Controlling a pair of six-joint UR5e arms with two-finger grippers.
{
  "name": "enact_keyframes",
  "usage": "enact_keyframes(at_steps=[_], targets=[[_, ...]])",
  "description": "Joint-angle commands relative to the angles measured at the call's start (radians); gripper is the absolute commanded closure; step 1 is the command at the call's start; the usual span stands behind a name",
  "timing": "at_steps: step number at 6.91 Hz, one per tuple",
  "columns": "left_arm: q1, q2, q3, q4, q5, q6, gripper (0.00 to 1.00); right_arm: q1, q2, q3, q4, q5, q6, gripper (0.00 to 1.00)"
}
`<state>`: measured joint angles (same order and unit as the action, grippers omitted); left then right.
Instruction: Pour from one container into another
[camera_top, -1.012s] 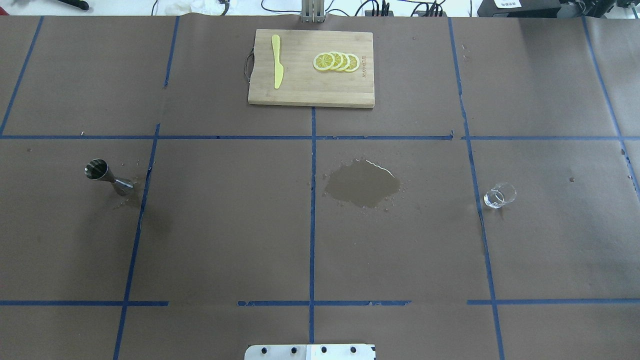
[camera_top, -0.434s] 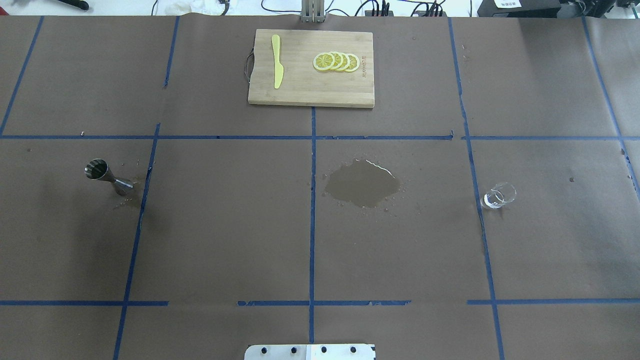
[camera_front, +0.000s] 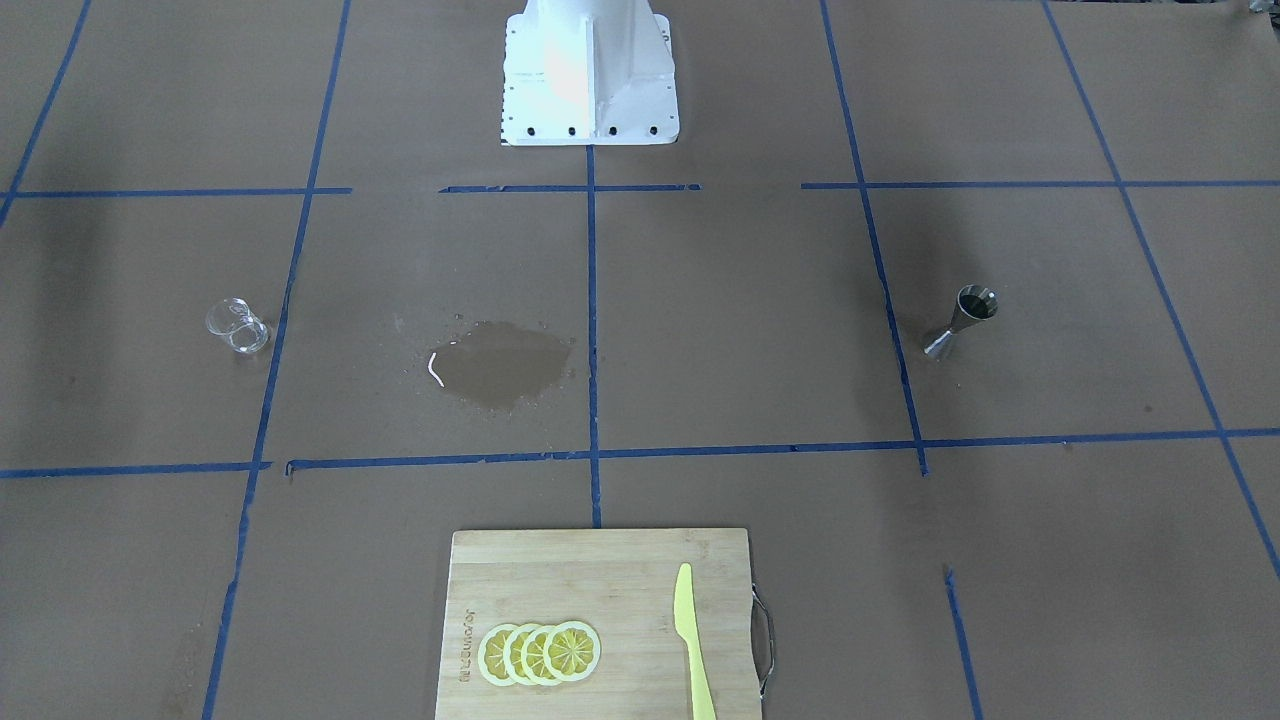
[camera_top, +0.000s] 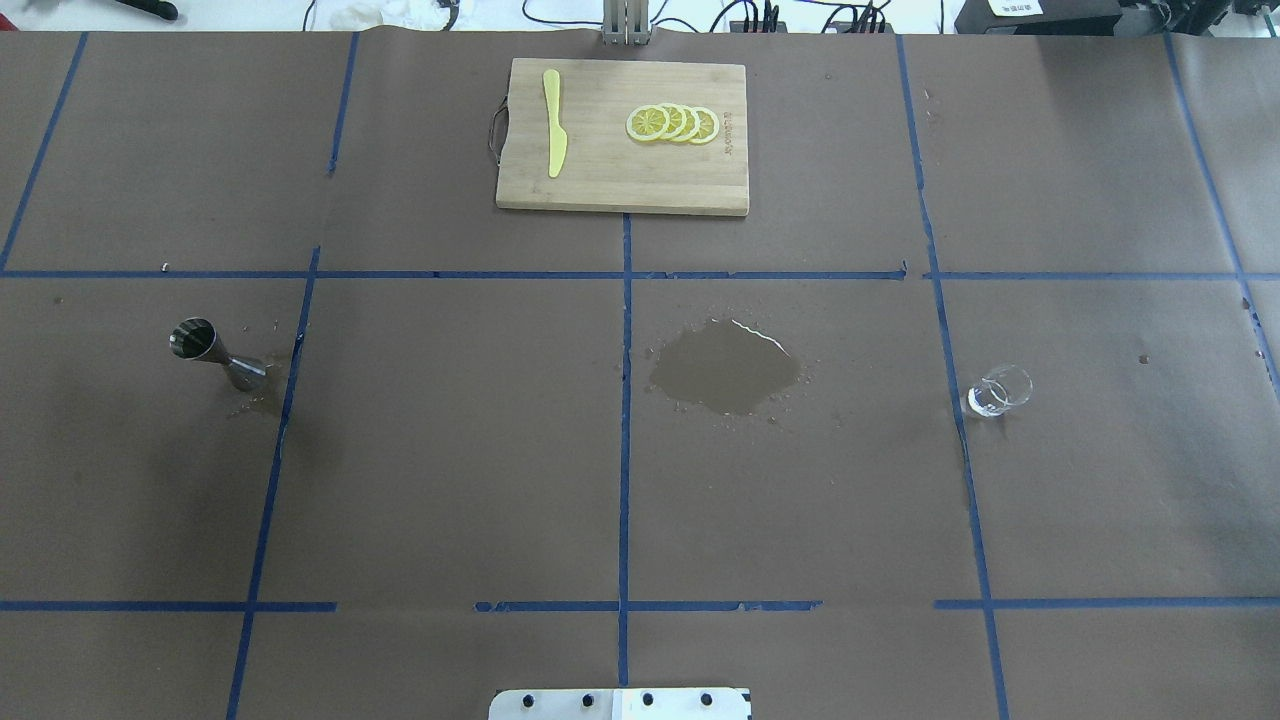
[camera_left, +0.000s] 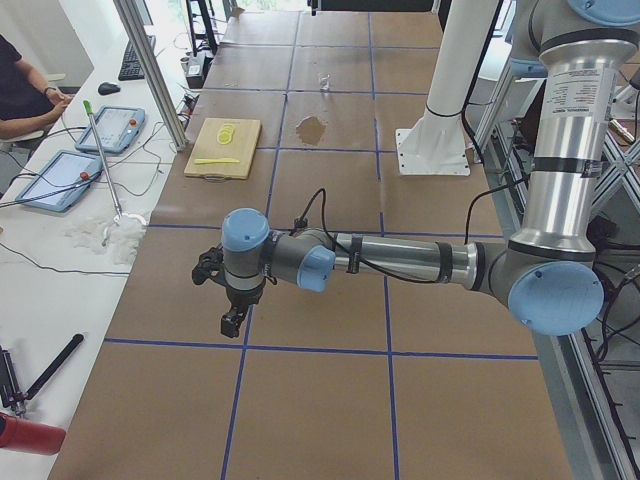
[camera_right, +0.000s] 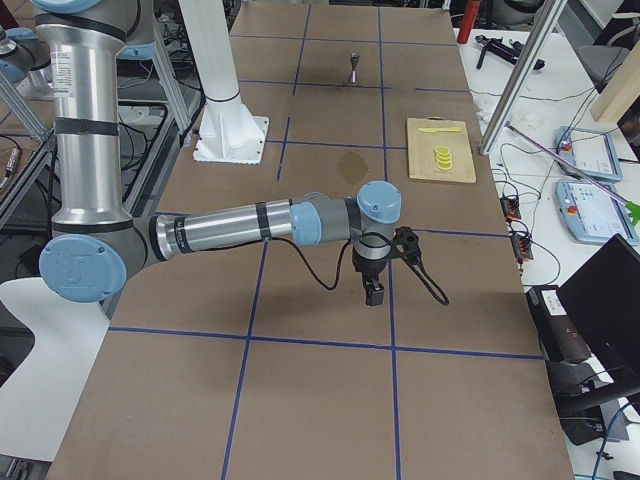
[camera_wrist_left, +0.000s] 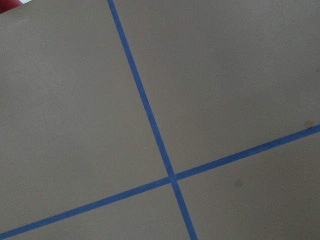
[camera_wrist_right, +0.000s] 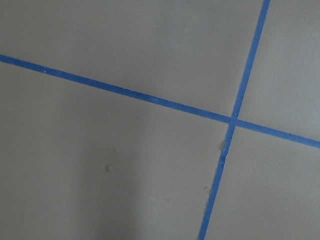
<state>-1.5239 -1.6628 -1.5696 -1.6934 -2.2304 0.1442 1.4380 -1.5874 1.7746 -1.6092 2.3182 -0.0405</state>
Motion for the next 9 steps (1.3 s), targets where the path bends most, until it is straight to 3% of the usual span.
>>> enact_keyframes(at_steps=[1,3,5,9], targets=[[-0.047,0.001,0.006,0.136,-0.125,0.044,0.00,0.034,-0.025,-0.015,0.000,0.044,0.031,0.00],[-0.045,0.021,0.005,0.139,-0.158,0.043,0.00,0.076,-0.036,-0.070,0.005,0.078,0.028,0.00],[-0.045,0.027,-0.001,0.133,-0.155,0.041,0.00,0.100,-0.089,-0.159,0.210,0.078,0.031,0.00],[-0.045,0.026,-0.003,0.133,-0.156,0.038,0.00,0.178,-0.079,-0.139,0.200,0.092,0.142,0.00]])
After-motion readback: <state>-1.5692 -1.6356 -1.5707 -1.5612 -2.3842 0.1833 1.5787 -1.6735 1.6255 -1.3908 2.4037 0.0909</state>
